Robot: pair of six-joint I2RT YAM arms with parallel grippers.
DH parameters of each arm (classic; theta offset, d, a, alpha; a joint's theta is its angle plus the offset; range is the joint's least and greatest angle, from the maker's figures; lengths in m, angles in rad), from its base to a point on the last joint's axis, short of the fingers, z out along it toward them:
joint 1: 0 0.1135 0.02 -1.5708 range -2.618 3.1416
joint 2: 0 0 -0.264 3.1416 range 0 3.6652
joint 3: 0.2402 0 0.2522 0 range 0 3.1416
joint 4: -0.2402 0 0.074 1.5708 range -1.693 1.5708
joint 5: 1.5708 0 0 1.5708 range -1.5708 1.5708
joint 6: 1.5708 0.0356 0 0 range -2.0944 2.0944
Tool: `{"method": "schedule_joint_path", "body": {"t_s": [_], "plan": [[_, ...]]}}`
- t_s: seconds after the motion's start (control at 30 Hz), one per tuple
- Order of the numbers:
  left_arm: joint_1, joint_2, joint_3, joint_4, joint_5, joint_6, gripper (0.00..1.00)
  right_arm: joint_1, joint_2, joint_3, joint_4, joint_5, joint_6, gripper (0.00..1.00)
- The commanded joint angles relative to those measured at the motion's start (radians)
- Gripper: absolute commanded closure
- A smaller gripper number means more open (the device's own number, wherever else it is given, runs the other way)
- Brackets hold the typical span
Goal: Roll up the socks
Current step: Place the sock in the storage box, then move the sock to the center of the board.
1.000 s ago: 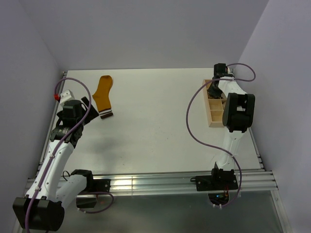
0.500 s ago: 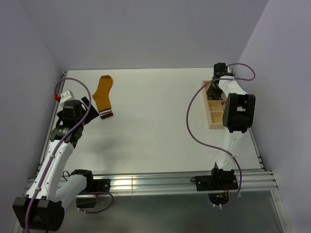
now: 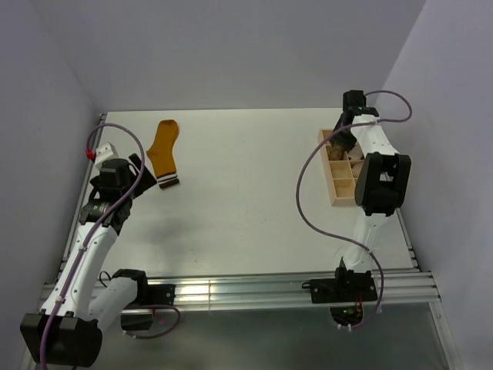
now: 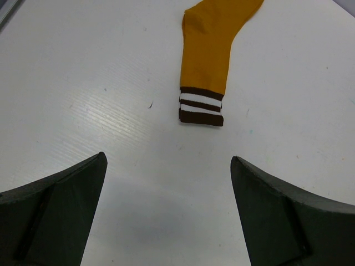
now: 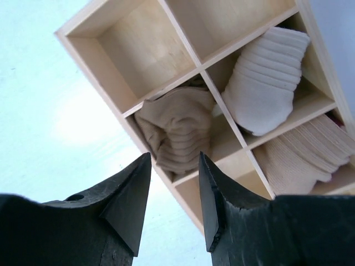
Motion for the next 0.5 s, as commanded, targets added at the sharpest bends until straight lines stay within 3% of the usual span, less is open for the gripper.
{"method": "schedule_joint_path", "body": {"t_s": [0.0,0.2,0.47], "plan": [[-0.003,-0.01,-0.004,0.028,0.004,0.008,0.0,0.004,-0.102,0.029,0.004,-0.016,-0.006,0.53],[0.0,-0.011,-0.004,0.029,0.007,0.004,0.01,0.014,-0.239,-0.093,0.119,-0.062,-0.023,0.53],[0.011,-0.023,-0.006,0.035,0.013,0.001,0.0,0.129,-0.564,-0.32,0.326,0.004,-0.122,0.37]]}}
